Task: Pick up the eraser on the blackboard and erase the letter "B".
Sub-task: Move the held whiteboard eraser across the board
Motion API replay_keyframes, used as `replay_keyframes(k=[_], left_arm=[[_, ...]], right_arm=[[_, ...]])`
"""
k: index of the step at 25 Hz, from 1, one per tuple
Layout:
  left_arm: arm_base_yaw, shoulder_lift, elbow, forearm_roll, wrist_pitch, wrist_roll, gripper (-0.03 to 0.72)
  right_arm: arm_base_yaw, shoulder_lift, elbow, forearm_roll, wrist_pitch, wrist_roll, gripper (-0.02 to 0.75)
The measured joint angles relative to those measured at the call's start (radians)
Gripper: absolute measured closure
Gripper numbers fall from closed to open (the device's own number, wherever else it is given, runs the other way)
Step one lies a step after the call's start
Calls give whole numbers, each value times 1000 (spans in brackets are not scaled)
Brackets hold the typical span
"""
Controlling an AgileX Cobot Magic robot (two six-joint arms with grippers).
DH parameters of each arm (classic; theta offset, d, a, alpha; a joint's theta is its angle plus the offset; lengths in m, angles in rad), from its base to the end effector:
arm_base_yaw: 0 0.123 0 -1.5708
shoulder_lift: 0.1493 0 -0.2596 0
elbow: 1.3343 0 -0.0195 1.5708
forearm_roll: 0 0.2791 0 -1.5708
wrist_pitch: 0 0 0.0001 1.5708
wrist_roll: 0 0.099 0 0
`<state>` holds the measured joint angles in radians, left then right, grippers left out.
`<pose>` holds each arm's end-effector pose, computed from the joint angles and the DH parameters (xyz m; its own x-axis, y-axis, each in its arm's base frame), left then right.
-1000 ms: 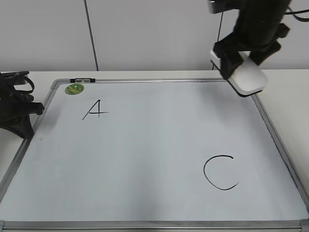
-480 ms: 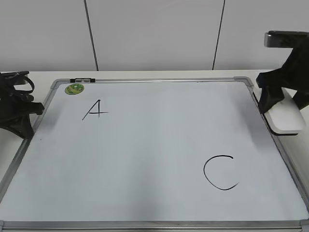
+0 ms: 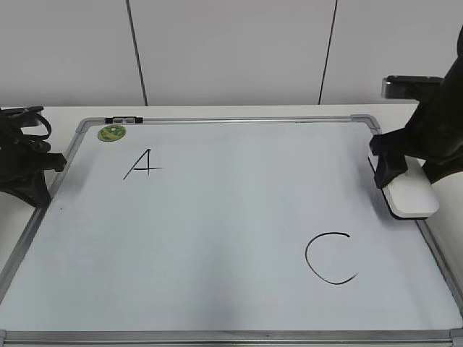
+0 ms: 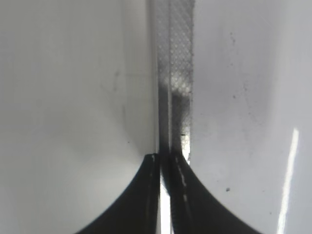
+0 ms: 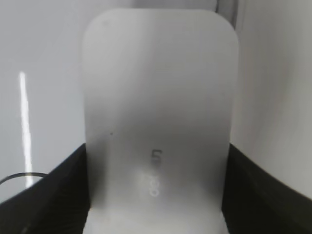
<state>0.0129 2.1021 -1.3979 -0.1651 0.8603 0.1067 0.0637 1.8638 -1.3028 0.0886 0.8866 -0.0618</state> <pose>0.4121 -0.0070 0.0814 -0.9949 -0.0144 -0.0999 -0.0019 0.9923 -0.1241 0.3879 0.0315 0.1511 -0.9751 -0.0679 -0.2111 -0.0835 0.9943 0.0658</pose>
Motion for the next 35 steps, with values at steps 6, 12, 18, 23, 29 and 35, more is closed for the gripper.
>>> replay_keyframes(k=[6,12,18,23,29,35], left_arm=[[0,0,0,0,0,0,678],[0,0,0,0,0,0,678],[0,0,0,0,0,0,678],[0,0,0,0,0,0,678],[0,0,0,0,0,0,678],[0,0,0,4,0,0,672]], right_arm=[[0,79,-7,-8,-32,0,188],[0,101,-8,-66,-68,33,188],[0,101,-9,-77,-79,43,188],[0,111,-9,-70,-85,45,188],[0,132,-20,-45,-85,45,171],[0,136,-74,-37,-52,47,107]])
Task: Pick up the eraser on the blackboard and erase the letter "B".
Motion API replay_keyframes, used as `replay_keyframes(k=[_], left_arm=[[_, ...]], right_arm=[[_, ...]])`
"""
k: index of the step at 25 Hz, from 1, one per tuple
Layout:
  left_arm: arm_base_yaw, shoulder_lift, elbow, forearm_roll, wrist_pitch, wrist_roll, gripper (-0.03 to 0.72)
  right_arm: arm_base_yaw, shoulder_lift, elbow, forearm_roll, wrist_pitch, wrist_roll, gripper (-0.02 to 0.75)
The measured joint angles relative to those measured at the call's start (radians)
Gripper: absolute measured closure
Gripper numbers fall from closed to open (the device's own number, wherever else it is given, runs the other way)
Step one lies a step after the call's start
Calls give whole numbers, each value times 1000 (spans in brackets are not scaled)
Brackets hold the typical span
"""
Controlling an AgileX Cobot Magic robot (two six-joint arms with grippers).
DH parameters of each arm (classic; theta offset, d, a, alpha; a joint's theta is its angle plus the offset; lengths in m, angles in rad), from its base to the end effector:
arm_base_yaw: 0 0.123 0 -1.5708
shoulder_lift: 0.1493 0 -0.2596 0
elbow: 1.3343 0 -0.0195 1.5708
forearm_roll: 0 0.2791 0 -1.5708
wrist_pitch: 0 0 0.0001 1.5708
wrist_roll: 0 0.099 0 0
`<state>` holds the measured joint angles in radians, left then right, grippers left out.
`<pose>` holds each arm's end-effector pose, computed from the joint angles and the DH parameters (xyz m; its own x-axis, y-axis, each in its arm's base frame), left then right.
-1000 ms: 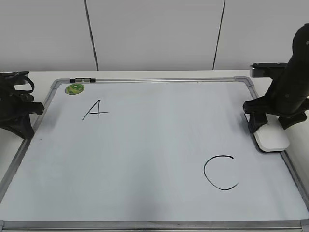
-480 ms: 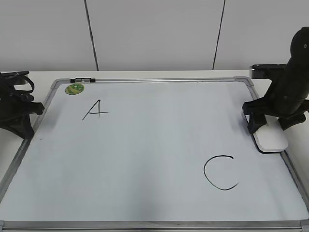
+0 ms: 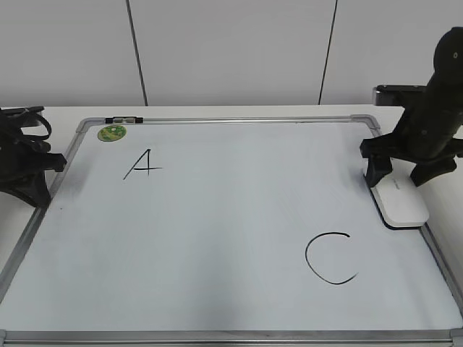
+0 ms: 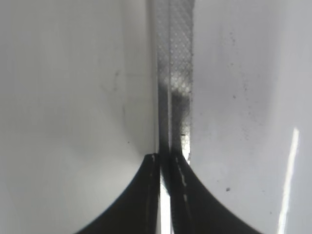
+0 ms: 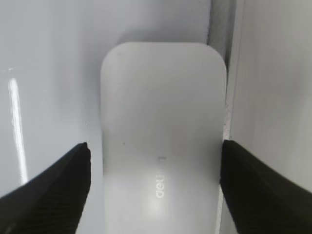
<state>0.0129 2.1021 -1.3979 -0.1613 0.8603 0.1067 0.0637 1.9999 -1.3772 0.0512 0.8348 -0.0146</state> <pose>0.4121 -0.0067 0.0814 -0.9949 -0.0119 -0.0999 0.0003 0.9926 -0.1210 0.4105 0.0299 0.1178 -0.9791 -0.0426 -0.1990 -0.0518 0.9978 0.0411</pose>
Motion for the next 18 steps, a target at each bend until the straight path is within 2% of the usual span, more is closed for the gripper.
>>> replay_keyframes(k=[4,7,9,12,14,18], left_arm=[[0,0,0,7,0,0,617],[-2,0,-2,17,3,2,503],[-2,2,-24,19,38,2,397],[-2,2,-106,18,117,2,281],[-2,2,-180,8,191,2,249],[-6,0,-325,3,329,2,232]], right_arm=[[0,0,-84,-4,84,1,101],[0,0,-169,-12,172,1,101],[0,-4,-215,-12,225,-4,104],[0,-33,-289,-12,295,-19,113],[0,-62,-322,-12,323,-28,121],[0,-137,-361,-12,373,-39,131]])
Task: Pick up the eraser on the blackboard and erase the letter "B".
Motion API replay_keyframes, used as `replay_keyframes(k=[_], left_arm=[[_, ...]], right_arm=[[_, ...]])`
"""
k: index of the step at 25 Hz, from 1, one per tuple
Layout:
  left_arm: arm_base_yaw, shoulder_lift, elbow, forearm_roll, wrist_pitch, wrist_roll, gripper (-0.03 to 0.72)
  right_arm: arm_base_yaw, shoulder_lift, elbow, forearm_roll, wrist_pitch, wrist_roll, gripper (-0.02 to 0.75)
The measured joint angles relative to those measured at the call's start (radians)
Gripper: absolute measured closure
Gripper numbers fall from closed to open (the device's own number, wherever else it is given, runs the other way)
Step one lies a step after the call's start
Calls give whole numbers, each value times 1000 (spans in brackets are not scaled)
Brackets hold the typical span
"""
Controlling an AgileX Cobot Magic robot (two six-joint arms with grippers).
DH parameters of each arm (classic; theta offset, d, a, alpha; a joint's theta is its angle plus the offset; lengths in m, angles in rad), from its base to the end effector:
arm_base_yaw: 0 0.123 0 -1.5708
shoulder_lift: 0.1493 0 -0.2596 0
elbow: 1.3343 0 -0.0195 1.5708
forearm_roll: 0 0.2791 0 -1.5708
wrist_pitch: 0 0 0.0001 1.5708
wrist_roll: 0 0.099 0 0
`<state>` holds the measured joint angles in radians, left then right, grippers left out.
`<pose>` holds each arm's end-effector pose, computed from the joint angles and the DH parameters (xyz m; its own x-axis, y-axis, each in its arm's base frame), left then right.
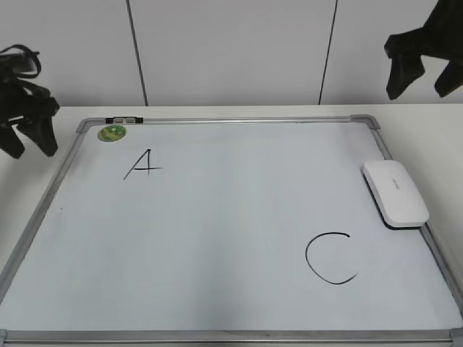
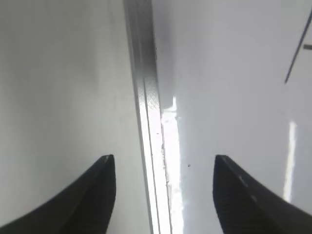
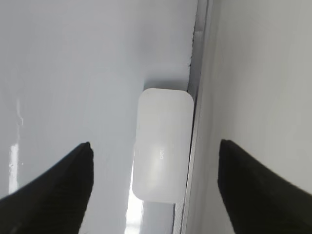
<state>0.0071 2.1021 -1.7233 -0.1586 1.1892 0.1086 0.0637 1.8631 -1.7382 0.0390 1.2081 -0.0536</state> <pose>0.4455 -0.0114 0.1657 -0.9940 0.0415 -0.1013 0.0556 0.9884 -0.1411 0.4210 0.0305 0.2729 -0.9419 -0.0999 -0.3207 -0.1128 0.9934 0.0218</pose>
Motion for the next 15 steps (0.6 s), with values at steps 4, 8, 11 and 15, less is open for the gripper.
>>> replay_keyframes(k=[4,8,11,15], left_arm=[[-11,-54,-50,0,22,-6,230],[-24,-194,-56,0,32,-17,230],[-26,-322,-54,0,43,-22,230],[-26,-511,-11,0,52,-26,230]], right_arm=[[0,-81,-3,2,23,-9,134],[0,-178,-3,3,30,-23,142],[0,-259,-3,9,34,-29,143],[0,-370,-3,35,46,-39,143]])
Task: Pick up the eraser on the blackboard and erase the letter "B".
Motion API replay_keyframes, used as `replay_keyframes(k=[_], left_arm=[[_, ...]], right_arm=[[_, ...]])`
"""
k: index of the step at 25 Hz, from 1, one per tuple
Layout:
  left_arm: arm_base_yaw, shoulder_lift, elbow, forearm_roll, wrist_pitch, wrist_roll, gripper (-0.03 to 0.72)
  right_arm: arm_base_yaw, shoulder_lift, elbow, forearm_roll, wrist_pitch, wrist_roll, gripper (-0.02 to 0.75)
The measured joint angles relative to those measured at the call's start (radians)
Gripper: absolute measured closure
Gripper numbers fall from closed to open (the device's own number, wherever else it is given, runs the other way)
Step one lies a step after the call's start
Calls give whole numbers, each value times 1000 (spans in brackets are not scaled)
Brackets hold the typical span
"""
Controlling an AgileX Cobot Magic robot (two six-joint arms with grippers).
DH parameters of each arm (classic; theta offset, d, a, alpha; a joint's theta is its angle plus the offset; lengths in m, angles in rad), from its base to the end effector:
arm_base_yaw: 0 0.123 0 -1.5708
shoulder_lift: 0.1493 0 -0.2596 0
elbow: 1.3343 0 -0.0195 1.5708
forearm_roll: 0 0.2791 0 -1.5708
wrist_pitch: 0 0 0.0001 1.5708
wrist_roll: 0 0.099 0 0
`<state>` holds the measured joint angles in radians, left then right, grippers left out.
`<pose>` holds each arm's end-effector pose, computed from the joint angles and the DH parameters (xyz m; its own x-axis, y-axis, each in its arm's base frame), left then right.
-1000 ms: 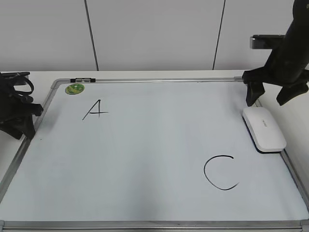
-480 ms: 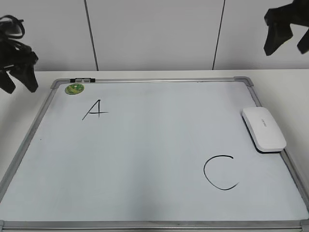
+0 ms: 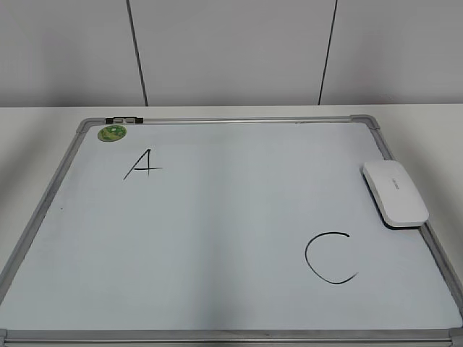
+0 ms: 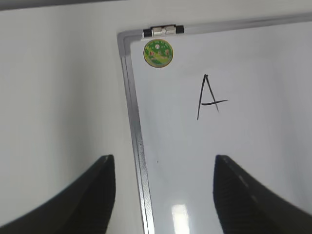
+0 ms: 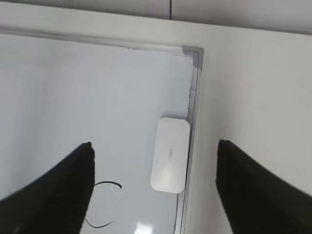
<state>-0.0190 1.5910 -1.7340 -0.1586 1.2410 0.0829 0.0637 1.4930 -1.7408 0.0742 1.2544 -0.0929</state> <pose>0.3630 -0.0217 0.3788 -0.8416 0.0468 -0.5381 0.1249 0.9861 -0.1096 0.3345 0.0283 0.4136 -0.7838 -0.1197 -0.6094 -0.1612 0.9868 0.0135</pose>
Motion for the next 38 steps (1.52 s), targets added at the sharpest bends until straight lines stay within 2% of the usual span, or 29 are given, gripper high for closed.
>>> replay_keyframes(k=[5,11,27,32,38], left_arm=[[-3,-211,100,2,8,-11,230],[-15,-399,264,2,14,-22,230],[-19,-1011,798,4,26,-45,230],[-19,-1151,956,48,26,-46,230],[-19,-1218,1123,77,6,-46,230]], right_arm=[[0,-154,29,14,4,-7,143],[0,-343,163,17,7,-9,143],[0,-1099,882,-6,16,-9,143],[0,-1244,1021,-51,18,-9,144],[0,-1349,1142,-110,11,-6,144]])
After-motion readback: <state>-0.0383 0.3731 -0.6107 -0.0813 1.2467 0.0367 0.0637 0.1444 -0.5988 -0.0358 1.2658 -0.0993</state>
